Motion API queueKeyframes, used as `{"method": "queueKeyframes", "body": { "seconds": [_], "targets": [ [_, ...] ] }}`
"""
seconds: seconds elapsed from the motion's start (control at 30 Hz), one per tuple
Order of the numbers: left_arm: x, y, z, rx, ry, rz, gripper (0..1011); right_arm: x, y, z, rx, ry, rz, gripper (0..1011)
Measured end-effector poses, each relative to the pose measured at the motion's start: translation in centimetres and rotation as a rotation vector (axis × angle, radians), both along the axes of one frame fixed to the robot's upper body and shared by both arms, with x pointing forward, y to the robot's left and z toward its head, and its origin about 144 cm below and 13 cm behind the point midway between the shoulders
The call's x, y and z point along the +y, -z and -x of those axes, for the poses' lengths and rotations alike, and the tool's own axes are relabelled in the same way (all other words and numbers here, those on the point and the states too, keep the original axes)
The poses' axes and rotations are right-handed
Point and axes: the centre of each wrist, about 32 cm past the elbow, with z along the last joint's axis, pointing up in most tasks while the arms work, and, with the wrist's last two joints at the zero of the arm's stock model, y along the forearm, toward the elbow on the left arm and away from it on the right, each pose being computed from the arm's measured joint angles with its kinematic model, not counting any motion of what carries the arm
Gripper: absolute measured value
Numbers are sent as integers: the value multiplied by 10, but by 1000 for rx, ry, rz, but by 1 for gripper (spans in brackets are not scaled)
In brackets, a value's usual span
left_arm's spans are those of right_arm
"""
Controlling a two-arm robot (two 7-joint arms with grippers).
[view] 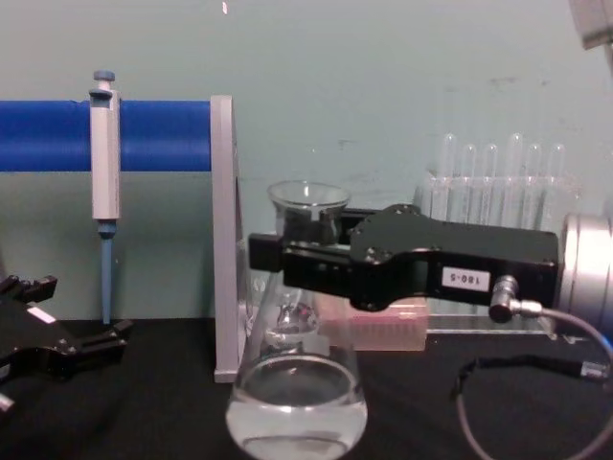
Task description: Grasp the erlenmeyer flask with one hand, shake it three times, then place it back.
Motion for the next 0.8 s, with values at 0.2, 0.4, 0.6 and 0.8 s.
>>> {"method": "queueKeyframes", "body": {
  "seconds": [0.2, 0.4, 0.6, 0.8],
  "targets": [
    [0, 0, 0, 0, 0, 0, 1001, 4, 0, 1, -4, -48, 7, 449],
    [0, 0, 0, 0, 0, 0, 1001, 6, -1, 1, -7, -78, 15, 449],
    [0, 0, 0, 0, 0, 0, 1001, 4, -1, 1, -9, -72, 18, 449],
    [0, 0, 0, 0, 0, 0, 1001, -1, -1, -1, -13, -11, 14, 449]
  ]
}}
